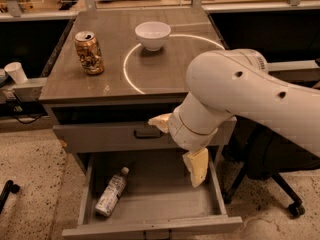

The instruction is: Pick blue plastic bottle from middle drawer and place on counter

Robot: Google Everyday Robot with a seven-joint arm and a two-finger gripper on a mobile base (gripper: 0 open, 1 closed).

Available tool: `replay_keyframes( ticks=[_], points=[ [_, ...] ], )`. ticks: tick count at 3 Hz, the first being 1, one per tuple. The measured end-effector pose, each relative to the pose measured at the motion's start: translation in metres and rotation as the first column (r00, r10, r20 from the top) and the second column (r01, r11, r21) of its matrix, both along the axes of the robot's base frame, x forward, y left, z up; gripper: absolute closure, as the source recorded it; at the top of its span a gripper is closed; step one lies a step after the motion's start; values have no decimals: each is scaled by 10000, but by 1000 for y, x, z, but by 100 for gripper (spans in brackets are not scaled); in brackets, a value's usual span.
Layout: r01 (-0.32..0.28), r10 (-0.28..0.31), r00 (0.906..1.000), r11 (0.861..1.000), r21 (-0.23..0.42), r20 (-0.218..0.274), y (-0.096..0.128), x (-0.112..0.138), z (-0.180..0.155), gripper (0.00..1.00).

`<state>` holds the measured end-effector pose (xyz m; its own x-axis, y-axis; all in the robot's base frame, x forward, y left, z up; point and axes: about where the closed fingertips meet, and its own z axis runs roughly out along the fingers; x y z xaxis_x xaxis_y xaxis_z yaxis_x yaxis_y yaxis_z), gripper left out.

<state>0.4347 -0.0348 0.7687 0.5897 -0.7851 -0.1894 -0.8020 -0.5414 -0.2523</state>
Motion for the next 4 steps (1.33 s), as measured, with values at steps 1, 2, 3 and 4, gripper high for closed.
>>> replay_keyframes(
  ticks=[1,2,3,4],
  points=[
    [-1129,1135,9931,9934,-219,296,4,9,-17,0],
    [-3602,3723,9258,9214,-1457,655,30,6,-48,0],
    [-4038,4273,9005,8907,-2085,812,26,12,-52,0],
    [-4038,4273,9005,8907,-2085,812,26,12,-52,0]
  ],
)
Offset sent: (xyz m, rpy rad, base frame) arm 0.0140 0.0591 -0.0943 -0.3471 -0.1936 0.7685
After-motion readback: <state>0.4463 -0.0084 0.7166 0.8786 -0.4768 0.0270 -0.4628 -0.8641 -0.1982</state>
